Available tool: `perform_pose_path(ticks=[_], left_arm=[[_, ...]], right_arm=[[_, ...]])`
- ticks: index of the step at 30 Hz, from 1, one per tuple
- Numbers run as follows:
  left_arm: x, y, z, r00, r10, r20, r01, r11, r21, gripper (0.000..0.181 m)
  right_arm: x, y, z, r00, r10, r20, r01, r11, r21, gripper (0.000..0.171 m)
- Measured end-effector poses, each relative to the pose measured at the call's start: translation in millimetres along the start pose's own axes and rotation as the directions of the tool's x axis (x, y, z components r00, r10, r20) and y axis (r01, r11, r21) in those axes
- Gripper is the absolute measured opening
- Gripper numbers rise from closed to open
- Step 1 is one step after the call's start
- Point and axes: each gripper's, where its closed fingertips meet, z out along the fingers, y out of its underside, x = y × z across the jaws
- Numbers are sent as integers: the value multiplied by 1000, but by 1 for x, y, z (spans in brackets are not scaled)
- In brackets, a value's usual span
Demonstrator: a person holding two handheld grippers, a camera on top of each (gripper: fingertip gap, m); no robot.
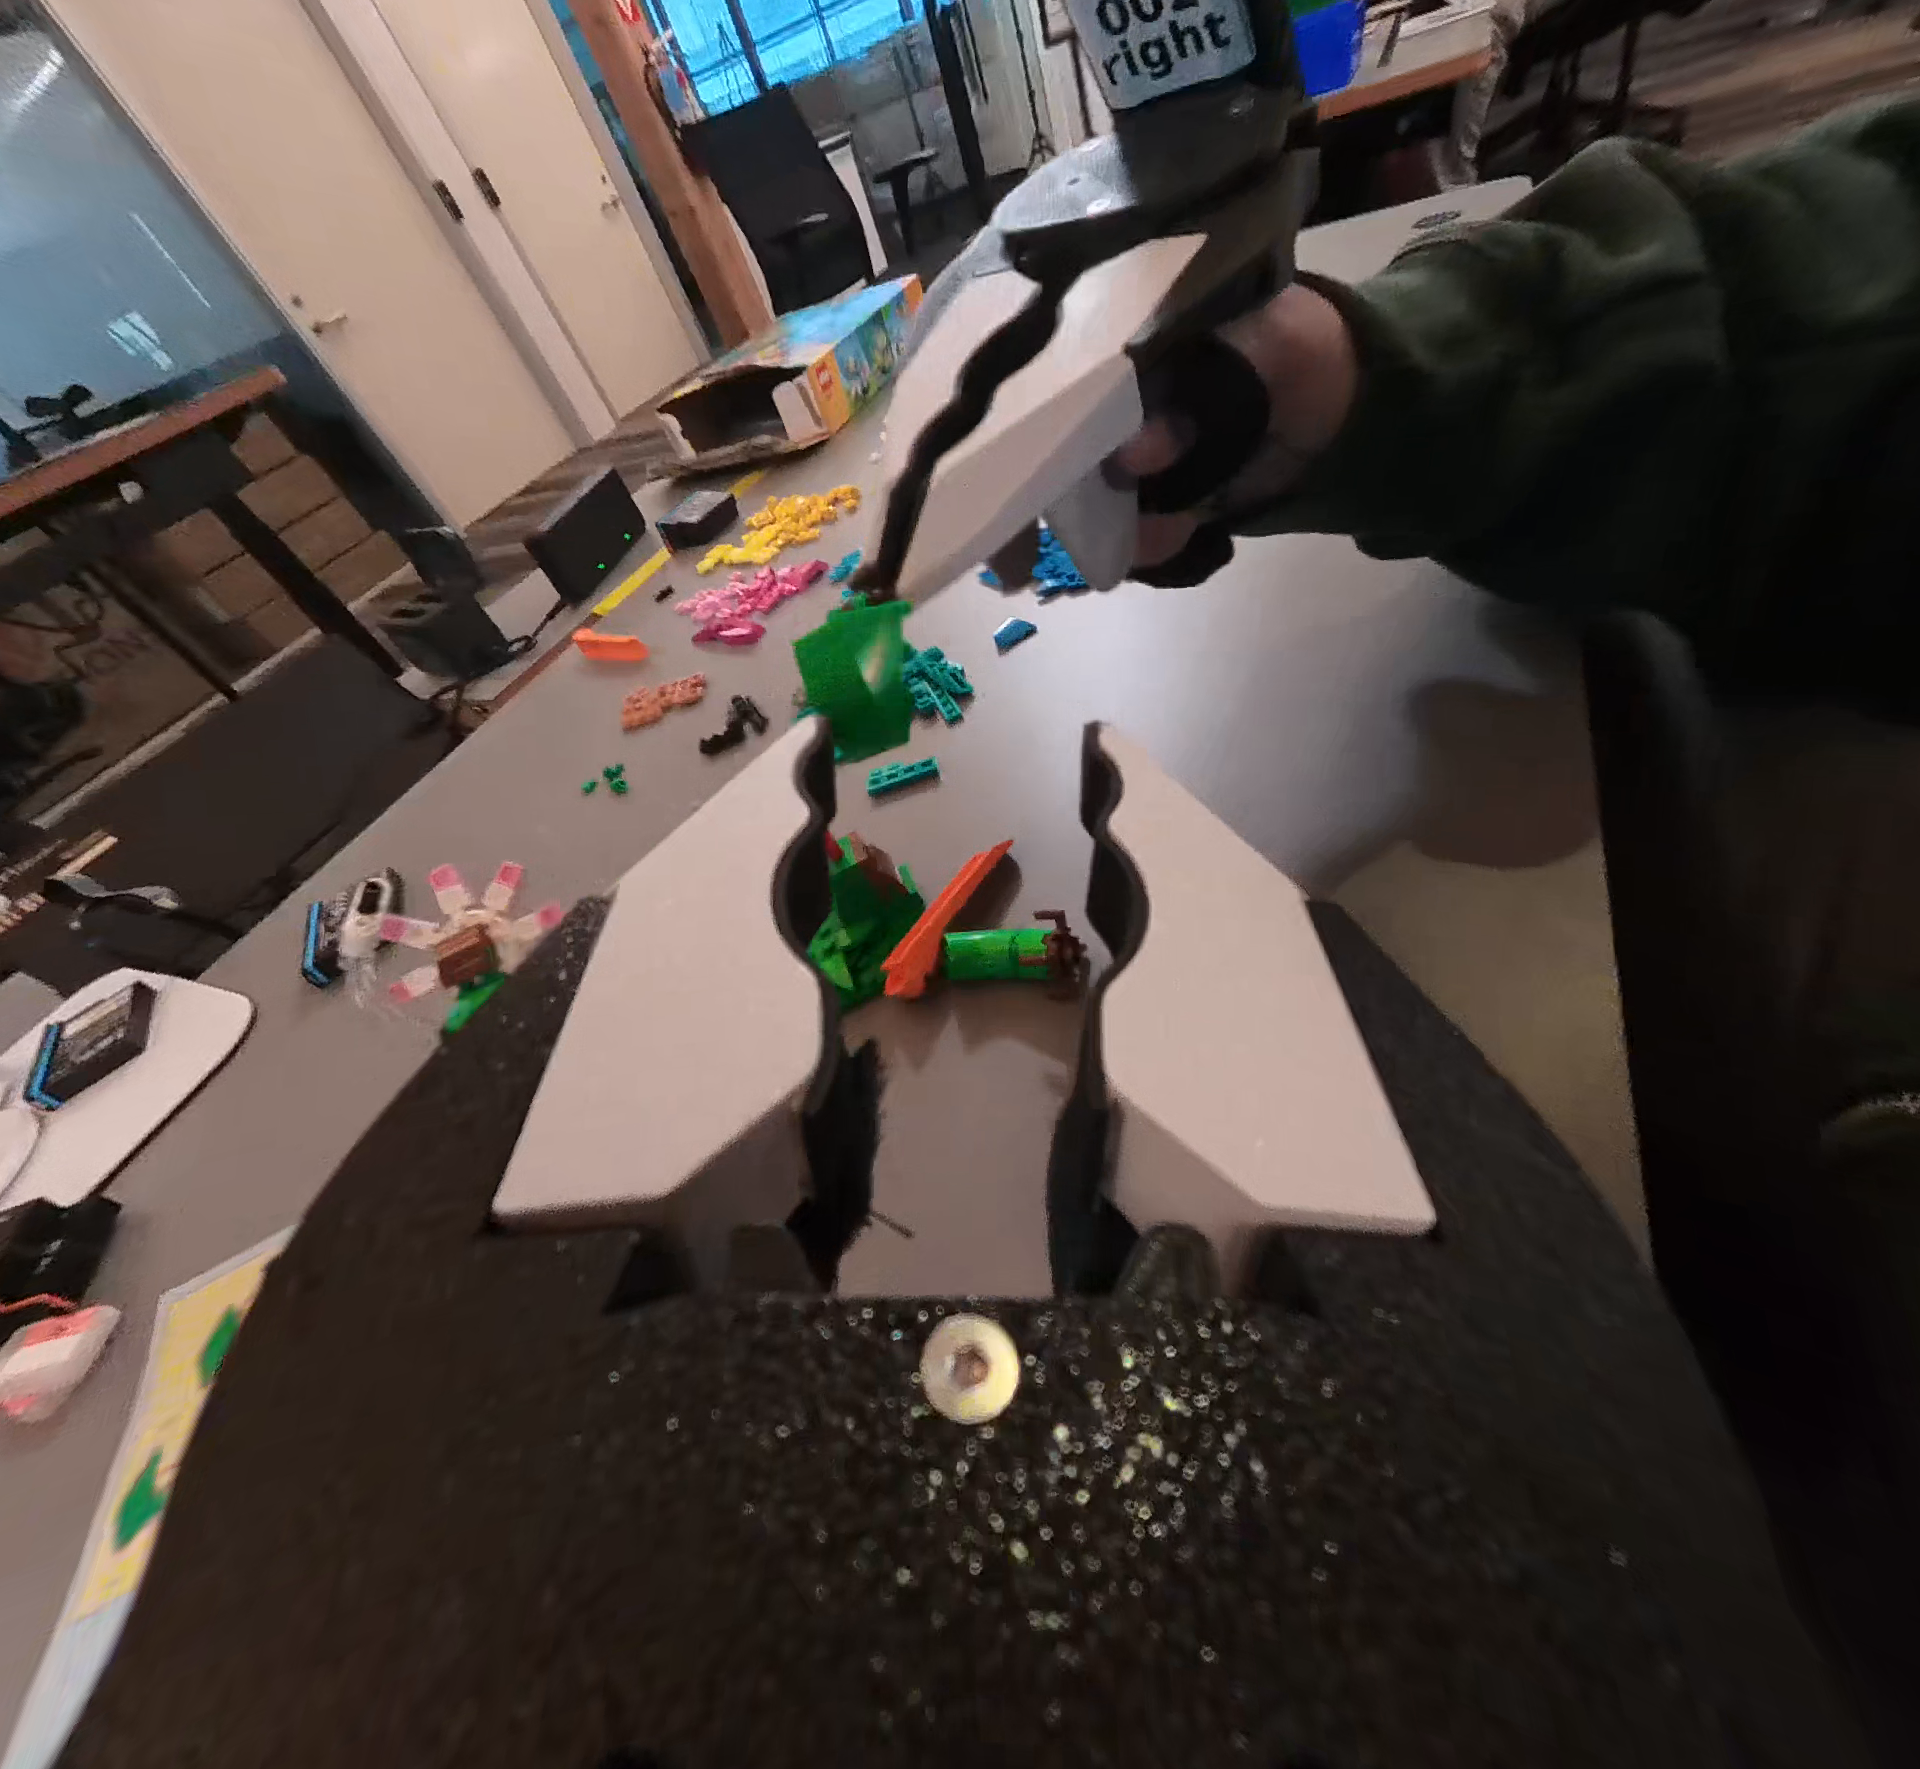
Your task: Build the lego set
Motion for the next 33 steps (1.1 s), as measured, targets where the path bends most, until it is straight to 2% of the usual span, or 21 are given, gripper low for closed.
perform_pose_path(ticks=[7, 10, 12, 14, 19, 23, 33], left_arm=[[10, 3, 7, 996, -66, -61, 65, 998, -11, 36], [3, 5, 5, 993, -109, -36, 108, 994, -8, 34], [2, 8, 6, 983, -175, -46, 175, 985, -5, 22], [1, 9, 7, 967, -250, -56, 251, 968, 11, 12], [6, 5, 10, 909, -396, -131, 408, 909, 80, 12], [8, 2, 12, 851, -490, -192, 513, 853, 97, 27], [-4, 4, 9, 766, -614, -192, 641, 755, 140, 3]], right_arm=[[1, -1, 0, 999, 32, 7, -32, 999, 29, 0], [2, 4, 1, 1000, 23, 3, -24, 1000, 11, 0], [1, 6, 3, 999, 32, 13, -32, 999, 8, 0], [0, 6, 5, 999, 30, 13, -30, 999, 11, 0], [-1, 4, 4, 1000, 17, 17, -17, 1000, 19, 0], [-2, 3, 4, 1000, -26, 4, 26, 1000, 11, 0], [-11, -1, 1, 989, -143, 23, 144, 990, -12, 0]])
